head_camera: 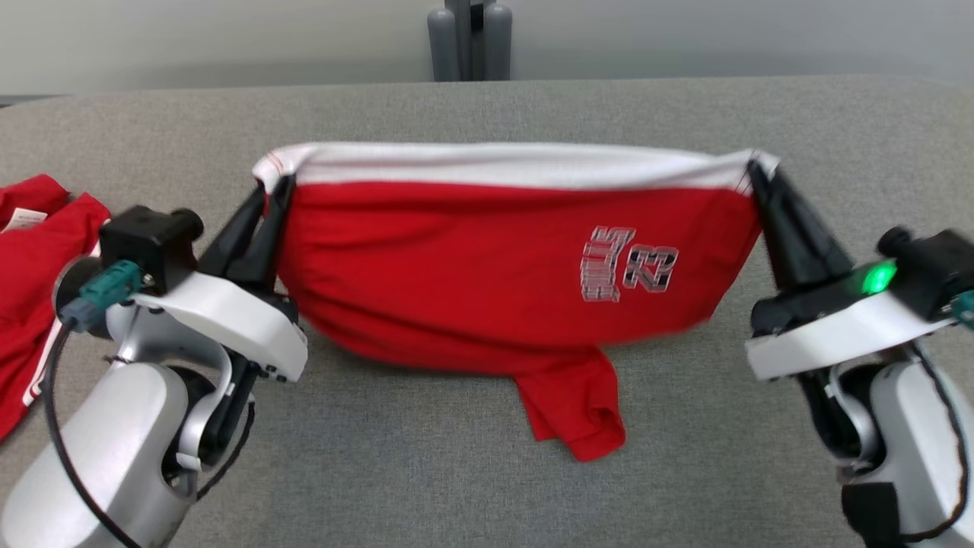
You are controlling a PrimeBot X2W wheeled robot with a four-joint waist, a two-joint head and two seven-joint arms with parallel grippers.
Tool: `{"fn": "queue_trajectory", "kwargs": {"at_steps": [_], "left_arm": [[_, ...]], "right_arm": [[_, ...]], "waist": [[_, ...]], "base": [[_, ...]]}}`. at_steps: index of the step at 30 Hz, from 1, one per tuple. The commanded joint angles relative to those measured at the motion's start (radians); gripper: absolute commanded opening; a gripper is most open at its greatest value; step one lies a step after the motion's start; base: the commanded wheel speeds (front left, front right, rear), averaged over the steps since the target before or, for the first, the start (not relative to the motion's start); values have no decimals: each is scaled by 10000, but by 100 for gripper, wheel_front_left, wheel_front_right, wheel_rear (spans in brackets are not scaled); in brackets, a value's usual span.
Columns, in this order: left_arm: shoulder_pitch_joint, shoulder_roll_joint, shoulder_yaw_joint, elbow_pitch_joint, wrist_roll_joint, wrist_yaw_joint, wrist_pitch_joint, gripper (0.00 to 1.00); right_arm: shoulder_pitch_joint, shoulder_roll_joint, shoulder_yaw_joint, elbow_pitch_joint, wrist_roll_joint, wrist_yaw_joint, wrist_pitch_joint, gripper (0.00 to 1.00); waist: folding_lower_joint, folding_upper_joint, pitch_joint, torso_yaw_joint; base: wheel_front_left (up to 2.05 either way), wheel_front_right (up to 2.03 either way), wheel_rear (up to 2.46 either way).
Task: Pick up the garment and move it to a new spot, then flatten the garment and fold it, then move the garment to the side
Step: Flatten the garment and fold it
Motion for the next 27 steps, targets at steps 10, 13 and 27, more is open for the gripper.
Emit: {"fn": "queue_trajectory", "kwargs": {"at_steps": [10,13,27], "left_arm": [[-953,468,610,-2170,834,721,-355,0],[-1172,578,729,-2670,993,847,-326,0],[-2375,394,652,-2279,662,438,135,0]], "right_arm": [[-1006,-223,-661,-3060,-432,3,1068,0],[-1344,-235,-759,-3552,-514,3,1320,0],[-3257,-209,-605,-2506,441,3,2184,0]], "waist": [[-1,0,-645,-79],[-1,0,-778,-112],[-1,0,-303,-270]], "base": [[0,0,0],[0,0,0],[0,0,0]]}}
